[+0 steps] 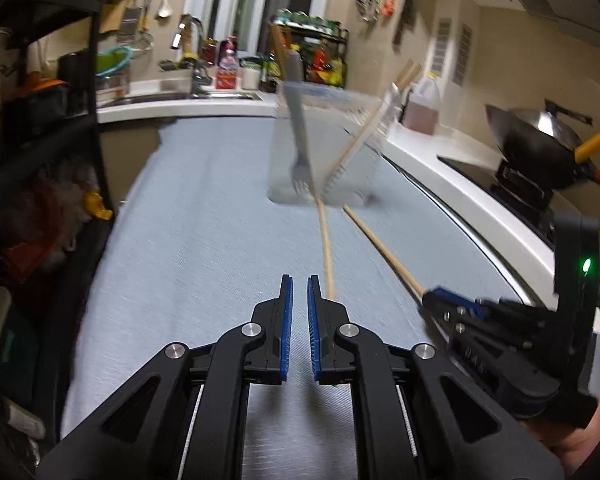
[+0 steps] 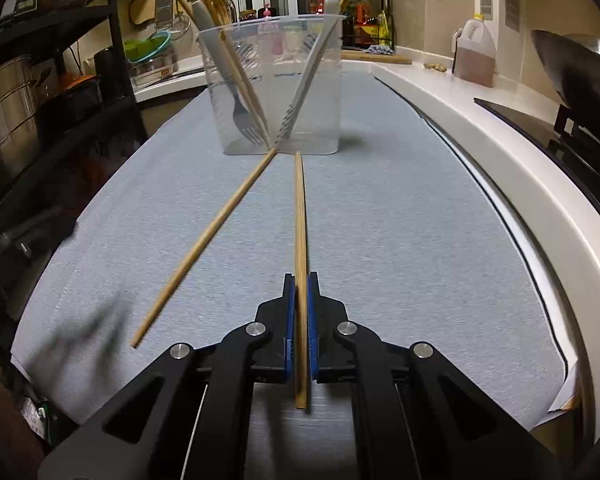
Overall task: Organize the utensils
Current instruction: 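Grasp a wooden chopstick with each tool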
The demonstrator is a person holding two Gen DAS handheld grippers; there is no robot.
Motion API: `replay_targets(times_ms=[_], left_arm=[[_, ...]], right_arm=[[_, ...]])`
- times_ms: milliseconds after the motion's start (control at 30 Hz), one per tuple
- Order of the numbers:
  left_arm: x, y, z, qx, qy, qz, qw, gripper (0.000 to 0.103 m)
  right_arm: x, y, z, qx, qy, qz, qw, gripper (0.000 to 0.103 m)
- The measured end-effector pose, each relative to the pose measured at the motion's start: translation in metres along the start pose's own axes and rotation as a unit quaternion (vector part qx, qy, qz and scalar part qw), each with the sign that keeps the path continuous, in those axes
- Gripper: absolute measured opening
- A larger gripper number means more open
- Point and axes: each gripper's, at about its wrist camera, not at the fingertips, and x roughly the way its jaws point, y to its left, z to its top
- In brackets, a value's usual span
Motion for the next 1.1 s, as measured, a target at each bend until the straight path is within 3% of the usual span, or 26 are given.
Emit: replay_targets(times_ms=[167, 367, 633, 700, 967, 1100], left_arm=[[0.022, -0.023, -0.019, 0.030, 0.011, -0.003, 0.9995, 0.008], [0.035, -0.024, -0.026, 0.035, 0.028, 0.003, 0.9990, 0.008], [0.038, -0.020, -0.028, 0.034, 0.031, 0.021, 0.9987, 0.009], [0.038, -0.021, -0.029, 0.038, 0.032, 0.020, 0.9986, 0.006], [0.019, -0.001, -0.037, -0.001, 0.037, 0.047, 0.9982, 0.006], [0.020, -0.007, -0.038, 0.013, 0.031, 0.052, 0.9981, 0.006]], right_arm=[[0.001, -0.014, -0.004, 0.015, 0.000, 0.007, 1.000, 0.010], [0.000, -0.020, -0.012, 0.014, 0.000, 0.011, 1.000, 0.012], [-0.001, -0.014, -0.017, -0.005, -0.010, 0.005, 1.000, 0.012], [-0.001, -0.012, -0.018, -0.007, -0.012, 0.007, 1.000, 0.006], [-0.008, -0.023, -0.024, 0.015, -0.014, -0.025, 0.999, 0.006], [-0.008, -0.023, -0.023, 0.009, -0.014, -0.021, 1.000, 0.008]])
